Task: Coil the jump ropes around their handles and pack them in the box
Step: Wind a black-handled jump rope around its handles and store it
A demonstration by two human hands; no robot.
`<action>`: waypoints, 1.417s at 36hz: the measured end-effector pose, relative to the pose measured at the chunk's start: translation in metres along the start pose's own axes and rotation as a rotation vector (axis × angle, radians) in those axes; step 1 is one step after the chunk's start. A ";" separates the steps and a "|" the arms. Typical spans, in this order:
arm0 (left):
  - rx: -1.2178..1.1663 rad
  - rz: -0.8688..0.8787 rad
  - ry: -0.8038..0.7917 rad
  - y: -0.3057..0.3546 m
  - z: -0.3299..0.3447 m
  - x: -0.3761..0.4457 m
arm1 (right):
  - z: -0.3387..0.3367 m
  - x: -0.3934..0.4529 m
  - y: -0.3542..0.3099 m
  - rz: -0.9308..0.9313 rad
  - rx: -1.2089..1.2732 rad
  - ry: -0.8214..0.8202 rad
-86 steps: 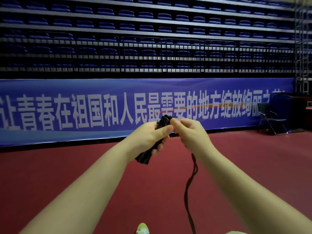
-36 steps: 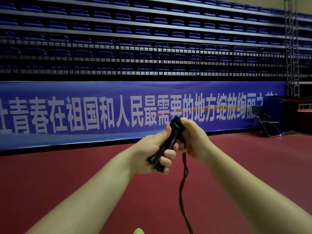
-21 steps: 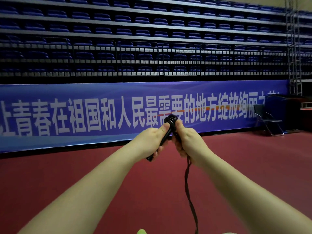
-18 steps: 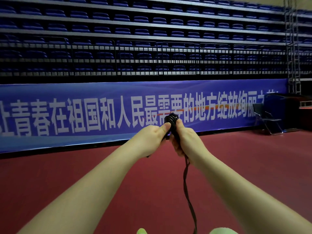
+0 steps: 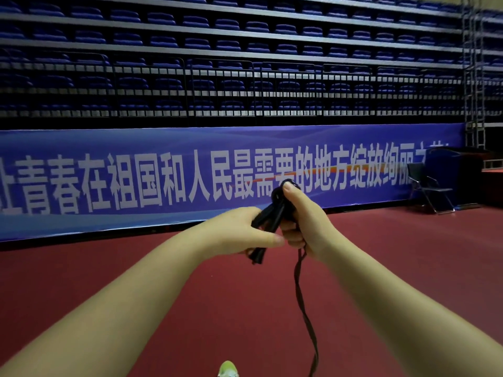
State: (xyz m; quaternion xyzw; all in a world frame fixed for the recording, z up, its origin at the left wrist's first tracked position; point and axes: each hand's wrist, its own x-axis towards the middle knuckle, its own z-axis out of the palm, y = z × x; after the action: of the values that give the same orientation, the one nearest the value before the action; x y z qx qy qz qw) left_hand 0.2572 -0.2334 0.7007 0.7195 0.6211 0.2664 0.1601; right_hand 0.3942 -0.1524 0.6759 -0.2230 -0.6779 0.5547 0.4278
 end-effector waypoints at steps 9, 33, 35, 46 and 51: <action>-1.070 -0.145 -0.445 0.000 0.024 -0.001 | -0.009 -0.002 -0.004 -0.084 0.129 -0.131; -0.250 -0.091 0.261 -0.013 0.013 0.016 | 0.001 0.005 0.017 -0.208 -0.353 0.258; -0.078 -0.081 0.340 -0.008 0.012 0.016 | 0.005 0.004 0.019 -0.223 -0.283 0.257; 0.523 0.014 0.577 -0.012 0.035 0.011 | 0.003 -0.006 0.011 -0.043 -0.167 0.198; 0.114 0.017 0.393 -0.002 0.028 -0.006 | 0.005 -0.011 0.008 -0.124 -0.031 0.226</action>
State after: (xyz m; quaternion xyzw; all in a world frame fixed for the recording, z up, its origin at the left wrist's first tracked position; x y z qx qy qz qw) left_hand 0.2712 -0.2363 0.6753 0.6667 0.6482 0.3678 -0.0074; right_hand 0.3950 -0.1616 0.6645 -0.2485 -0.6464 0.4879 0.5314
